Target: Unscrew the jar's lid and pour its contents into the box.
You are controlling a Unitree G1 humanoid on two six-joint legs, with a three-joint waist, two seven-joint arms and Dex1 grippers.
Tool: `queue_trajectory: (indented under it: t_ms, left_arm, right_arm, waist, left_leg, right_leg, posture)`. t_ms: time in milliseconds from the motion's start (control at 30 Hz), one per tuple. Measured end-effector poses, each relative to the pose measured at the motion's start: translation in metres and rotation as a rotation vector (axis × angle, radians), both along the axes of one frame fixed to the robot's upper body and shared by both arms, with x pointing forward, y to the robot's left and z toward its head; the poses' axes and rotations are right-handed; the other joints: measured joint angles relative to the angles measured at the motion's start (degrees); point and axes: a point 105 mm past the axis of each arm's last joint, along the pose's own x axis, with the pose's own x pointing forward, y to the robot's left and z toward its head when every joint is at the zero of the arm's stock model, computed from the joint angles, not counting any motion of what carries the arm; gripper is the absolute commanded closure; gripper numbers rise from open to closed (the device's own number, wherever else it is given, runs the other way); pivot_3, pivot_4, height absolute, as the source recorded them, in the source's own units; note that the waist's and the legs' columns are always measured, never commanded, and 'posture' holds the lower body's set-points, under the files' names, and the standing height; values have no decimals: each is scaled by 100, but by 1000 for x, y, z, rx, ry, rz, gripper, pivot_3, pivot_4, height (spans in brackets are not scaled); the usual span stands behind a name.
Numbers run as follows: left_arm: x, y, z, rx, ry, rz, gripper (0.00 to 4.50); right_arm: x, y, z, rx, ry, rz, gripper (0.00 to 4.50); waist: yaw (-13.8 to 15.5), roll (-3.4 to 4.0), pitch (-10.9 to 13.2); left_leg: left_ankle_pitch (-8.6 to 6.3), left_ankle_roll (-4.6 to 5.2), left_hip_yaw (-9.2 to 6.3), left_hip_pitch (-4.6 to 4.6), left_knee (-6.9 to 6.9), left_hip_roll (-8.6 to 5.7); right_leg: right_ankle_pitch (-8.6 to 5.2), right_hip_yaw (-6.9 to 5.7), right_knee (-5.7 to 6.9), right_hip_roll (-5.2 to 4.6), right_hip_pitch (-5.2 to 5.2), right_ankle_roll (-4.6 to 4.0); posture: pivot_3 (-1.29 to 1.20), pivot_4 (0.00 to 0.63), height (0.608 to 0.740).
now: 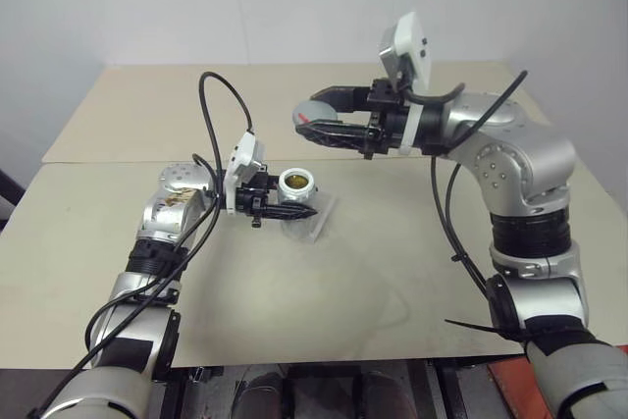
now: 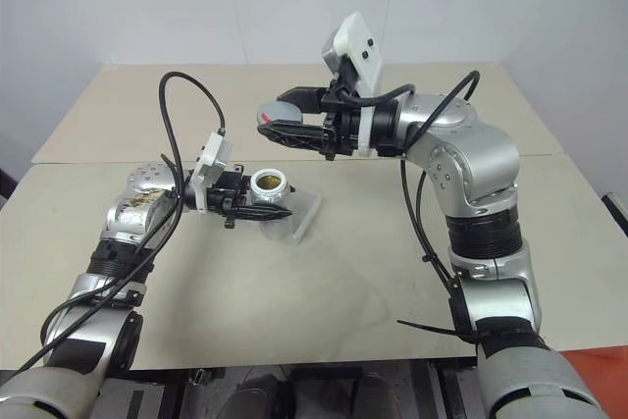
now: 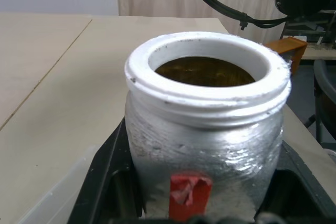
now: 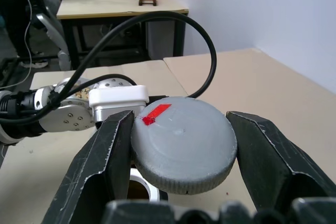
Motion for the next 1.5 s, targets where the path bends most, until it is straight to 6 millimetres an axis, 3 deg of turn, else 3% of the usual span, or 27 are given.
queue_trajectory:
  t_ms: [100, 267, 400, 533, 700, 833, 867, 1067, 1233, 1333, 1500]
  left_arm:
    - [5, 4, 5, -5, -13, 26, 2496]
    - [14, 17, 22, -26, -64, 100, 2496]
    - [16, 22, 24, -29, -74, 129, 2496]
    - [19, 30, 28, -35, -85, 168, 2496]
    - [18, 32, 24, -38, -77, 181, 2496]
    - [17, 33, 23, -36, -75, 184, 2496]
    - [17, 33, 24, -34, -78, 185, 2496]
    - [17, 36, 25, -26, -86, 195, 2496]
    - [21, 37, 29, -34, -113, 237, 2496]
    - [25, 37, 32, -40, -162, 279, 2496]
    - [46, 35, 32, 90, -426, 435, 2496]
  right_arm:
    - [8, -17, -18, -16, 12, -76, 1743]
    - [20, -58, -75, -64, 94, -253, 1743]
    - [25, -85, -104, -98, 114, -396, 1743]
    - [24, -104, -144, -142, 192, -527, 1743]
    - [27, -120, -173, -186, 229, -656, 1743]
    - [25, -129, -196, -208, 274, -699, 483]
    - [23, -129, -197, -211, 276, -690, 107]
    - [8, -135, -186, -259, 239, -571, 48]
    - [-14, -128, -143, -216, 176, -374, 48]
    - [-20, -114, -124, -171, 217, -284, 48]
    - [-17, -96, -98, -184, 260, -215, 48]
  waist:
    - [27, 0, 0]
    - [17, 0, 0]
    - [2, 0, 0]
    - [2, 0, 0]
    - [4, 0, 0]
    - [12, 0, 0]
    - [11, 0, 0]
    - [15, 0, 0]
    - [20, -1, 0]
    - [5, -1, 0]
    - [54, -1, 0]
  left_leg:
    - [0, 0, -4, -3, 1, -2]
    - [0, 0, -1, -5, -1, -1]
    - [0, 0, 1, -1, -1, 1]
    - [0, 0, 3, 0, -1, 1]
    - [0, -1, 3, 5, -1, 1]
    - [0, -1, 3, 2, -1, 0]
    - [0, -1, 3, 2, -1, 0]
    - [0, 0, 1, 4, 0, 0]
    - [-1, 1, -2, 6, 0, 4]
    - [-1, 2, 1, 11, 1, 6]
    - [-2, 4, -3, 12, 1, 1]
  right_leg:
    - [0, -1, -2, 0, 2, 0]
    - [0, -1, -5, 0, -2, 0]
    - [0, -1, -4, 0, 0, 0]
    - [0, 3, -4, 0, 1, 0]
    - [0, 3, -4, 0, 5, 0]
    - [-1, 4, -5, 0, 4, 1]
    - [-1, 4, -6, 0, 4, 1]
    - [-1, 5, -7, 0, 7, 1]
    - [0, 5, -8, 0, 11, 1]
    - [0, 9, -6, 0, 12, 0]
    - [1, 8, -5, -1, 14, -1]
  posture:
    - [0, 150, 740]
    - [0, 150, 740]
    - [0, 150, 740]
    - [0, 150, 740]
    - [0, 150, 740]
    - [0, 150, 740]
    - [0, 150, 740]
    - [0, 150, 740]
    - [0, 150, 740]
    - [0, 150, 740]
    - [0, 150, 740]
